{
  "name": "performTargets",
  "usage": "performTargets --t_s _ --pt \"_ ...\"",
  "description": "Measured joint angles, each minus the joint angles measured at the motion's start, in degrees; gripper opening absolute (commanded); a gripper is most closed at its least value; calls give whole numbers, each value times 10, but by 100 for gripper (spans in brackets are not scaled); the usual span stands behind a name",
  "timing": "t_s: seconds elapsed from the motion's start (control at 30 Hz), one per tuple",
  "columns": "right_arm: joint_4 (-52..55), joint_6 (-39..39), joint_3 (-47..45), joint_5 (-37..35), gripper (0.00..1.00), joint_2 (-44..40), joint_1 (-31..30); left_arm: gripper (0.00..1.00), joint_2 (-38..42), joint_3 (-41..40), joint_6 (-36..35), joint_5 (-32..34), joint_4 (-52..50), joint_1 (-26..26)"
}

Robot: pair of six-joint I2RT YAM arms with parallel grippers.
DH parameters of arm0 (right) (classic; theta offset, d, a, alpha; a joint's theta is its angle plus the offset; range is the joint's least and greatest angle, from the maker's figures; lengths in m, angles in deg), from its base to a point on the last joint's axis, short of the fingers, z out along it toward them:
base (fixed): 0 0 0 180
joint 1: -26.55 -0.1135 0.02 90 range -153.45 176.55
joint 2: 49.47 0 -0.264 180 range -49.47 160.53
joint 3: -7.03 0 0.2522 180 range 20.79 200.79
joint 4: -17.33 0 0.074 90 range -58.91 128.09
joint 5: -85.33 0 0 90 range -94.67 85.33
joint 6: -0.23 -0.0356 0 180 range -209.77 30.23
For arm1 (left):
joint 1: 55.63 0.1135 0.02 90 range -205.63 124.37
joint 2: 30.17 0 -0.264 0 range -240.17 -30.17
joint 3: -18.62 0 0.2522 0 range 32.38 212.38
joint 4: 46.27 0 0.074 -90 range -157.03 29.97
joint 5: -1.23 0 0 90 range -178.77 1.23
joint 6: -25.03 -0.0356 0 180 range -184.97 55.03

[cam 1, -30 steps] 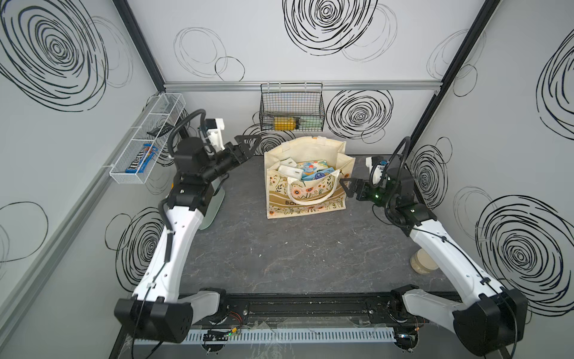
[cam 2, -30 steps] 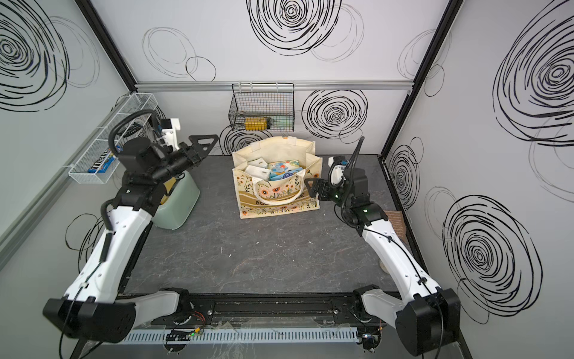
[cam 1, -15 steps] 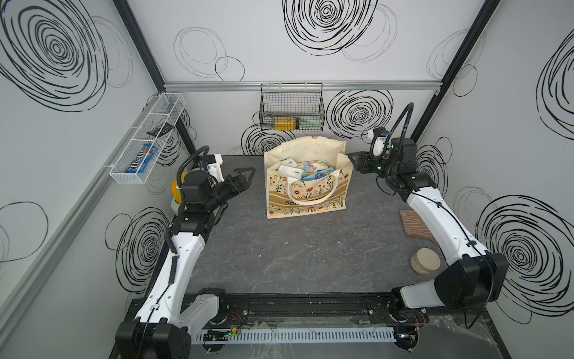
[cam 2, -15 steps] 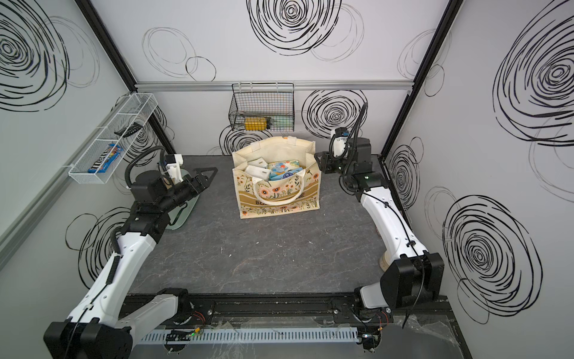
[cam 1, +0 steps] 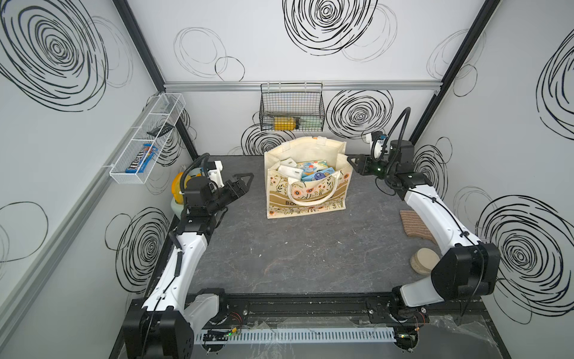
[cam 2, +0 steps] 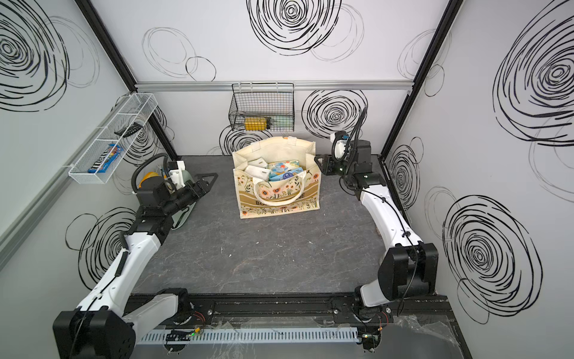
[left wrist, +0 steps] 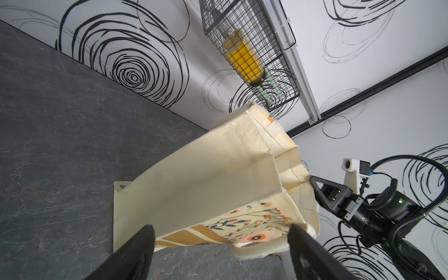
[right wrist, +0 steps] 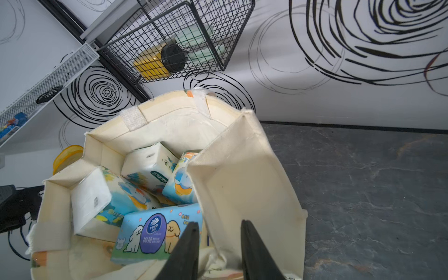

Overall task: Put tissues into the canvas bag
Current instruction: Adjust the canvas bag at the center of the board.

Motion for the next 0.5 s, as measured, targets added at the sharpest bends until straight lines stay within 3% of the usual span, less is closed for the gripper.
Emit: performTargets --t_s 0.13,0.5 --pt "-2 -4 -8 -1 13 -8 0 90 0 0 1 -5 6 0" --pt "4 -7 -37 -17 7 -46 -1 90 -1 -1 24 -23 28 0"
